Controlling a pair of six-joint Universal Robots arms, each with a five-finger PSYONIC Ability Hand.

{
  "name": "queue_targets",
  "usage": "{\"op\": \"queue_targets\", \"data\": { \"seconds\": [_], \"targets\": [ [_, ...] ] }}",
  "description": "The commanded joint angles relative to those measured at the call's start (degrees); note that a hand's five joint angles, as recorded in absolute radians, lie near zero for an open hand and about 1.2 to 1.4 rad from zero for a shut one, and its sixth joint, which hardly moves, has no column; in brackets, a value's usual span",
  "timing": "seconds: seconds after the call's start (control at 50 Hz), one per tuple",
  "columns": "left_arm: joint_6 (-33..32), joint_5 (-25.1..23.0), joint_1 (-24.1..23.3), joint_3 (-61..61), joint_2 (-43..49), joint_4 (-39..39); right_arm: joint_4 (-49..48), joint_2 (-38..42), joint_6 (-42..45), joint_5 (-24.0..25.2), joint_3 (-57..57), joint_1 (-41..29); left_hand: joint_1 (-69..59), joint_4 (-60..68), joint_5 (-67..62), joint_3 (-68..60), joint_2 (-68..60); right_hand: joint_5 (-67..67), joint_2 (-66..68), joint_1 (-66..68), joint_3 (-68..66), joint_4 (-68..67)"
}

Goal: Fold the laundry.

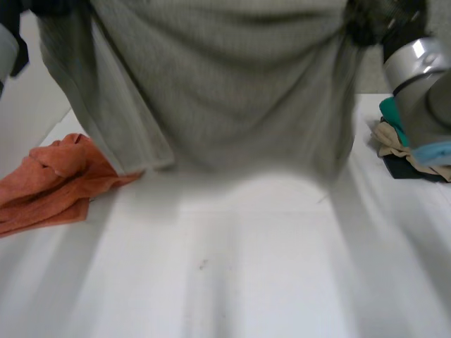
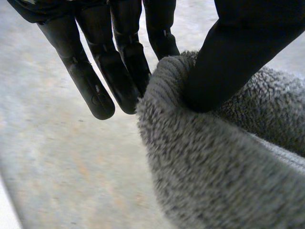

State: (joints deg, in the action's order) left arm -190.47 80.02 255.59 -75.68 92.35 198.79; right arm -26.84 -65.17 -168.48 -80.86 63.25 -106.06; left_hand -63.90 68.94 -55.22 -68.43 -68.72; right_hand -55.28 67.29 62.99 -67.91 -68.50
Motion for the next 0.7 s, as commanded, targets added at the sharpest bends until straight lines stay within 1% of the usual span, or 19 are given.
{"op": "queue_targets", "data": {
  "seconds": [0.02, 0.08, 0.14, 0.24, 0.26, 0.32, 0.36, 0.4, 0.42, 0.46, 0.48, 0.54, 0.56, 0.62, 0.64, 0.66, 0.7],
  "targets": [
    [0.18, 4.26, -0.35, 6.87, 4.5, 2.39, -0.68, -4.08, 0.78, 1.4, 1.95, 0.94, -16.1, 11.06, -14.78, -11.57, -11.28, -14.72, 12.71, 17.01, -12.09, -11.5],
    [0.18, 4.7, -0.97, 4.77, 4.5, 2.56, 0.64, -4.61, 1.22, 1.94, 4.5, 1.56, -16.1, 11.06, -14.78, -11.57, -11.28, -14.72, 12.71, 17.01, -12.09, -11.5],
    [-0.26, 4.44, -1.67, -0.68, 4.15, 2.3, 1.61, -6.19, 1.66, 2.37, 9.59, 2.18, -16.1, 11.06, -14.78, -11.57, -11.28, -14.72, 12.71, 17.01, -12.09, -11.5],
    [-0.69, 4.26, -1.94, -13.77, 2.57, 2.48, 2.05, -7.52, 3.94, 5.44, 19.17, 3.32, -16.1, 11.06, -14.78, -11.57, -11.28, -14.72, 12.71, 17.01, -12.09, -11.5],
    [-1.13, 4.26, -2.03, -18.49, 2.48, 2.65, 2.23, -7.08, 5.25, 7.19, 22.67, 3.41, -16.1, 11.06, -14.78, -11.57, -11.28, -14.72, 12.71, 17.01, -12.09, -11.5],
    [-2.1, 4.0, -2.55, -24.76, 3.27, 3.61, 2.41, -5.33, 7.98, 10.01, 27.17, 3.32, -16.1, 11.06, -14.78, -11.57, -11.28, -14.72, 12.71, 17.01, -12.09, -11.5],
    [-3.42, 4.09, -3.17, -29.68, 5.9, 5.37, 2.76, -2.52, 11.93, 11.95, 30.6, 3.5, -16.1, 11.06, -14.78, -11.57, -11.28, -14.72, 12.71, 17.01, -12.09, -11.5],
    [-4.56, 4.17, -3.61, -31.97, 7.92, 6.34, 3.46, -0.5, 14.83, 12.39, 31.84, 3.41, -16.1, 11.06, -14.78, -11.57, -11.28, -14.72, 12.71, 17.01, -12.09, -11.5],
    [-5.96, 4.18, -4.04, -33.46, 9.5, 6.52, 4.94, 0.99, 17.8, 12.05, 32.63, 3.5, -16.1, 11.06, -14.78, -11.57, -11.28, -14.72, 12.71, 17.01, -12.09, -11.5],
    [-7.89, 4.61, -4.49, -34.53, 10.74, 5.56, 6.88, 2.15, 20.37, 11.43, 32.9, 3.58, -16.1, 11.06, -14.78, -11.57, -11.28, -14.72, 12.71, 17.01, -12.09, -11.5],
    [-10.08, 5.14, -5.18, -35.14, 11.35, 3.46, 8.63, 2.41, 22.04, 10.82, 32.99, 3.67, -15.28, 10.24, -13.97, -10.75, -10.47, -14.72, 12.71, 17.01, -12.09, -11.5],
    [-13.52, 6.54, -6.33, -34.62, 10.49, -0.94, 10.4, 2.33, 22.14, 10.29, 33.07, 4.02, -3.21, -1.83, -1.89, 1.32, 1.61, -14.72, 12.71, 17.01, -12.09, -11.5],
    [-15.18, 7.85, -6.77, -33.75, 8.91, -4.0, 10.58, 2.24, 21.88, 10.29, 33.33, 4.2, 7.83, -12.87, 9.14, 12.36, 12.64, -14.72, 12.71, 17.01, -12.09, -11.5],
    [-16.43, 9.45, -7.47, -31.46, 6.1, -8.32, 10.58, 1.8, 21.88, 10.29, 33.86, 4.2, 33.75, -38.79, 35.07, 38.28, 38.57, -14.72, 12.71, 17.01, -12.09, -11.5],
    [-16.52, 10.06, -7.82, -29.63, 4.69, -11.29, 10.49, 1.19, 21.88, 10.29, 34.47, 4.2, 48.66, -53.7, 49.98, 53.19, 53.48, -14.72, 12.71, 17.01, -12.09, -11.5],
    [-16.43, 10.24, -8.18, -28.57, 3.98, -13.24, 10.41, 0.92, 21.96, 10.29, 34.65, 4.11, 53.31, -58.35, 54.62, 57.84, 58.12, -14.72, 12.71, 17.01, -12.09, -11.5],
    [-16.34, 10.59, -8.62, -26.2, 3.28, -16.84, 10.06, -0.13, 21.7, 10.29, 35.44, 4.11, 53.9, -58.94, 55.22, 58.43, 58.72, -14.72, 12.71, 17.01, -12.09, -11.5]
  ]
}}
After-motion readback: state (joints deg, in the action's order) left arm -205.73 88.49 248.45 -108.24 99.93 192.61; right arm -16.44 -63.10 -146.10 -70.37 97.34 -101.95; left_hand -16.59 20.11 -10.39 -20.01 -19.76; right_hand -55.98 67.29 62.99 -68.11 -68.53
